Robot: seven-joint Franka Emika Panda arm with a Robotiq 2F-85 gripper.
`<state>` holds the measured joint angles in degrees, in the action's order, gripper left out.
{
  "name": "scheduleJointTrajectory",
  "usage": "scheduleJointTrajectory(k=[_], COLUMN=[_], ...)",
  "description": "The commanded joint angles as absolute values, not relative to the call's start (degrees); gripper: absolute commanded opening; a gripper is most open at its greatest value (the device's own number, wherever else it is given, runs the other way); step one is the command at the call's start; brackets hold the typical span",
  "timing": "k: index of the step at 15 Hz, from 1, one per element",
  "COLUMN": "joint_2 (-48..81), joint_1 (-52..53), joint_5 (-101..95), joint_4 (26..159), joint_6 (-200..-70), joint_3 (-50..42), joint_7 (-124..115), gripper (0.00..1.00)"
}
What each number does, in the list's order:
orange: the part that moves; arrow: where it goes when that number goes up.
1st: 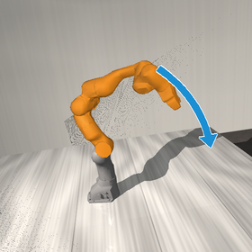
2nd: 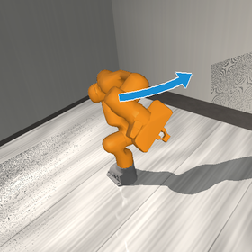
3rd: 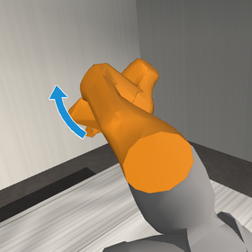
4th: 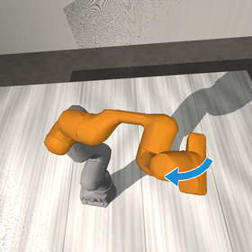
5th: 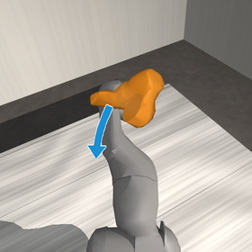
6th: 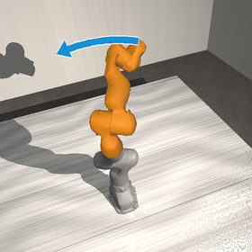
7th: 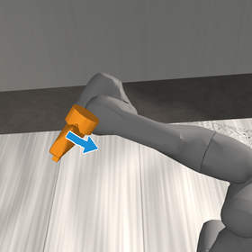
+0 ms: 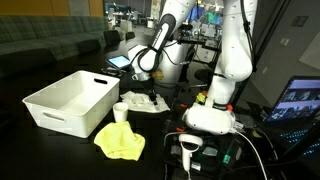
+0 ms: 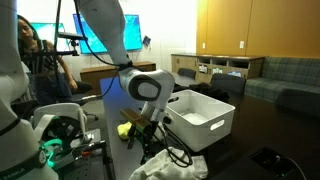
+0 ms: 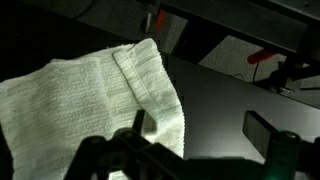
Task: The white towel should go in the basket first, followed by the marker in the cup, then the yellow towel in the basket, and the black tape in the cup.
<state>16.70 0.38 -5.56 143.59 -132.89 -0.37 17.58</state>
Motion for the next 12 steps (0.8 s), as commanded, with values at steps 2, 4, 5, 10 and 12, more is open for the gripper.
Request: scheduleJointTrajectory(k=[2, 4, 5, 10, 12], joint_2=[21.00, 22.00, 22.34, 26.52, 28.13], joint_1=[-1.51, -1.72, -1.86, -0.25, 1.84], joint_5=[-6.10, -7.00, -7.54, -11.36, -14.24], joint_4=[144.77, 145.55, 145.77, 144.96, 143.97], joint_6=[-136.43, -137.52, -138.47, -146.76, -149.03], joint_3=[-0.49, -1.37, -2.00, -5.44, -7.61], joint_7=[16.42, 14.45, 13.47, 4.90, -0.52], gripper=[1.00, 1.00, 1.00, 1.00, 1.00])
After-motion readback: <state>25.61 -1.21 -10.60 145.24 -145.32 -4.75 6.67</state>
